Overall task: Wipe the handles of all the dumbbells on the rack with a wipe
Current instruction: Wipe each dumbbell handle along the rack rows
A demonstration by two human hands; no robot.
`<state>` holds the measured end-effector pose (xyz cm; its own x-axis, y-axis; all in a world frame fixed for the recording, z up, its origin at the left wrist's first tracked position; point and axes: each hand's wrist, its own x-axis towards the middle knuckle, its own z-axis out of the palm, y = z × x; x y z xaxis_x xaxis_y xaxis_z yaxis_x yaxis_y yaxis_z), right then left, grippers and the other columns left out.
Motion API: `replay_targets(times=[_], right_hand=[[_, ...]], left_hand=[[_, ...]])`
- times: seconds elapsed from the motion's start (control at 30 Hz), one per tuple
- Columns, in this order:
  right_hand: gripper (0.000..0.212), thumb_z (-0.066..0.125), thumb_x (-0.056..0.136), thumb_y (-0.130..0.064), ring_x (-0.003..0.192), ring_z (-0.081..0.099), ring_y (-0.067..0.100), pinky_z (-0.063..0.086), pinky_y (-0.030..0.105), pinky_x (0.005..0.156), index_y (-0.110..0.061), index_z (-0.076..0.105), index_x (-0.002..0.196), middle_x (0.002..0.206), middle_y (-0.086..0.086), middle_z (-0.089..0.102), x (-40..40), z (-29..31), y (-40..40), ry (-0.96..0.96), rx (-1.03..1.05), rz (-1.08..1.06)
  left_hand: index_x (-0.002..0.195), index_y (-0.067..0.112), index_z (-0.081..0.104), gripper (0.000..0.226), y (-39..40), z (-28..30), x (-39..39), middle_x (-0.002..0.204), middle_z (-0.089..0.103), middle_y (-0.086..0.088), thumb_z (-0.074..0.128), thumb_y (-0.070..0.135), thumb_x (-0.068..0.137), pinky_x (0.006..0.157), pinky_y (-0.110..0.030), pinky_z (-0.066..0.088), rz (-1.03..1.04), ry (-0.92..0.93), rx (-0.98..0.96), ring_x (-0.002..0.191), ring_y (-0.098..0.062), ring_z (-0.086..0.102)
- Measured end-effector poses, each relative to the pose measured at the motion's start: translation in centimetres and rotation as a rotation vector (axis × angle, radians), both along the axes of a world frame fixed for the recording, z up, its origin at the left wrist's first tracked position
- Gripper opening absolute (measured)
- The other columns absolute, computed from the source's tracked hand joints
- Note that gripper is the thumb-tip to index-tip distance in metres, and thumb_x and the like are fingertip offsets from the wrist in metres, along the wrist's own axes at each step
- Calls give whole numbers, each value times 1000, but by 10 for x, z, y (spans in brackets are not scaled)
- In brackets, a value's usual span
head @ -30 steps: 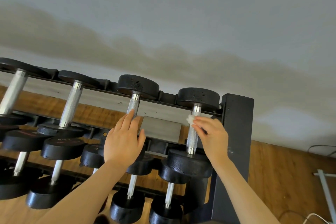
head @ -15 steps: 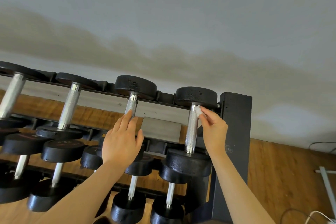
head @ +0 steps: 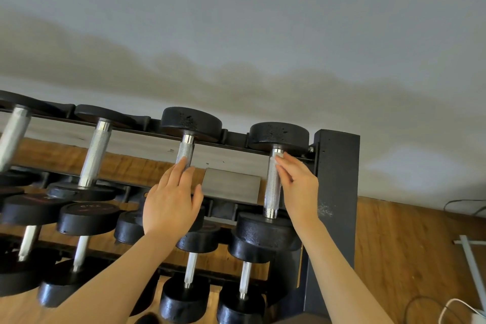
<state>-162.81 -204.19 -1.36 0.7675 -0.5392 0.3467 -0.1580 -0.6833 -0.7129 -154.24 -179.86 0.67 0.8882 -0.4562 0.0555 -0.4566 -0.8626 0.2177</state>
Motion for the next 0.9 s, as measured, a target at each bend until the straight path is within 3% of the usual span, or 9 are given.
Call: replay_targets(times=[0.2, 0.4, 0.53, 0.67, 0.8, 0.9], right_hand=[[30, 67, 85, -2, 109, 64, 19, 52, 35, 95, -9, 69, 114, 117, 9, 68, -18, 3, 8, 19, 80, 21], [26, 65, 88, -5, 97, 63, 6, 43, 6, 89, -8, 69, 114, 107, -1, 69, -2, 16, 9, -5, 211, -76], [27, 65, 88, -5, 96, 62, 1, 43, 4, 86, -13, 69, 114, 108, -12, 62, -19, 15, 21, 86, 264, -11], [28, 65, 88, -6, 94, 57, -8, 38, -3, 84, -14, 69, 114, 108, -12, 62, -34, 14, 12, 233, 296, 58], [27, 66, 87, -7, 87, 58, -18, 44, 4, 86, -14, 70, 113, 106, -10, 67, -27, 15, 8, 177, 352, 13], [27, 65, 88, -6, 94, 61, -12, 47, 10, 89, -15, 70, 113, 108, -9, 68, -26, 12, 10, 127, 417, -27]], left_hand=[[131, 9, 58, 43, 0, 0, 0, 148, 47, -10, 57, 31, 93, 86, -47, 56, -5, 6, -5, 128, -29, 53], [132, 10, 57, 44, 1, -1, 1, 149, 46, -9, 55, 33, 95, 87, -46, 56, -4, 12, -4, 130, -27, 51], [133, 10, 56, 45, 1, -1, 1, 150, 45, -8, 54, 34, 95, 86, -46, 56, -6, 13, -7, 130, -27, 51], [132, 11, 57, 44, 1, -2, 1, 149, 46, -8, 55, 34, 94, 85, -46, 56, -5, 13, -11, 128, -27, 52], [133, 10, 57, 45, 1, -2, 1, 148, 47, -10, 54, 33, 95, 86, -46, 56, -9, 1, -6, 128, -28, 53], [133, 10, 57, 45, 1, -1, 1, 148, 47, -9, 53, 34, 95, 86, -46, 56, -9, 3, 2, 129, -28, 52]])
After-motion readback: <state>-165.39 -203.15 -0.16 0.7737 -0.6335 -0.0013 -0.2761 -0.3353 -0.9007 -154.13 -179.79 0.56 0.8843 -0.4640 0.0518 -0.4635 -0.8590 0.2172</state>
